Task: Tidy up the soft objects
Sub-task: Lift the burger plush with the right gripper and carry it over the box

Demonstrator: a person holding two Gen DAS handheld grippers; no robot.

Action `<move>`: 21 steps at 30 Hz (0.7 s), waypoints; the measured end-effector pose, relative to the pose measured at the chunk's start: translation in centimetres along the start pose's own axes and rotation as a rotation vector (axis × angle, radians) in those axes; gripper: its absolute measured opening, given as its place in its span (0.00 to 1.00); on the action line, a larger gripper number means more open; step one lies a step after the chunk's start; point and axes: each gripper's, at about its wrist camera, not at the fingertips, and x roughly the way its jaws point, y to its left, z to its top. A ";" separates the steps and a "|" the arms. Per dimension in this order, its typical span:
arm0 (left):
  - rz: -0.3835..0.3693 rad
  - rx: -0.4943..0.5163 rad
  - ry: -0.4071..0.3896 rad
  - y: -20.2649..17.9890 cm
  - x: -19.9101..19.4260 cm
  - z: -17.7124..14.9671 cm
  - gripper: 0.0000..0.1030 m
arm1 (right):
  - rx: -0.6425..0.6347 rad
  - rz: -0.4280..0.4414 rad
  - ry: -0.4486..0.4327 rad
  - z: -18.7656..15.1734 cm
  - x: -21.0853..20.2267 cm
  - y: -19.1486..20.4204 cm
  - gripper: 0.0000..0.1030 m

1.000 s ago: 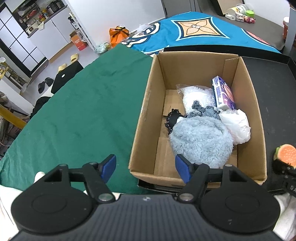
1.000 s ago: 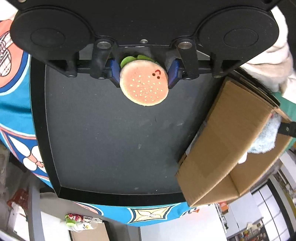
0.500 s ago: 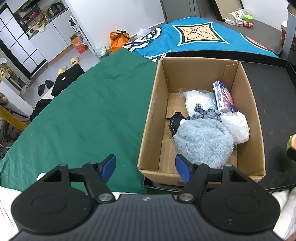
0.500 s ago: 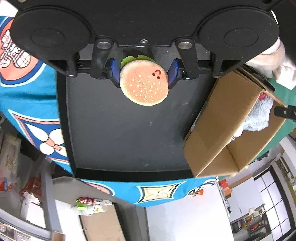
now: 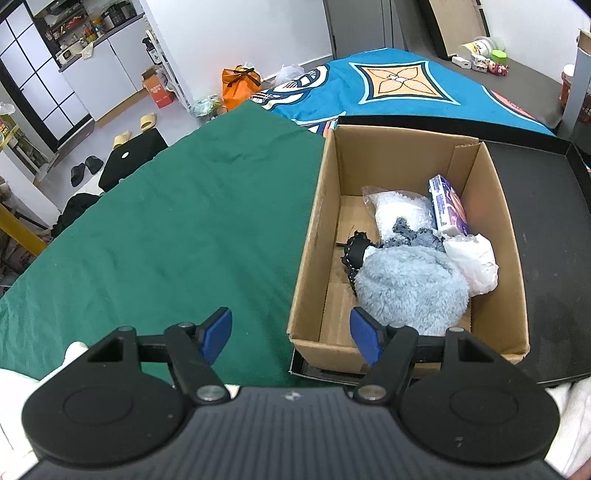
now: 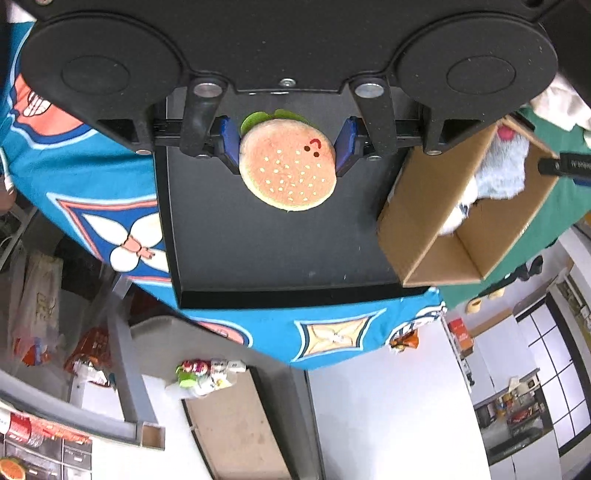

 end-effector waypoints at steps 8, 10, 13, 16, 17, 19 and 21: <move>-0.027 -0.007 -0.019 0.4 0.0 0.2 0.67 | -0.034 0.006 -0.030 1.4 -0.5 1.1 0.49; -0.035 -0.009 -0.025 0.3 0.0 0.2 0.67 | -0.052 0.011 -0.033 1.7 -0.4 1.7 0.49; -0.048 -0.017 -0.032 0.4 0.3 0.2 0.67 | -0.078 0.016 -0.035 2.1 -0.3 2.5 0.49; -0.061 -0.019 -0.035 0.5 0.7 0.1 0.67 | -0.094 0.024 -0.036 2.5 -0.1 3.4 0.49; -0.065 -0.020 -0.037 0.6 0.8 0.0 0.67 | -0.099 0.028 -0.038 2.6 -0.1 3.8 0.49; -0.072 -0.014 -0.041 0.7 1.1 -0.1 0.67 | -0.115 0.033 -0.042 2.9 -0.1 4.6 0.49; -0.074 -0.009 -0.046 0.7 1.4 -0.2 0.67 | -0.132 0.039 -0.043 3.1 0.1 5.5 0.49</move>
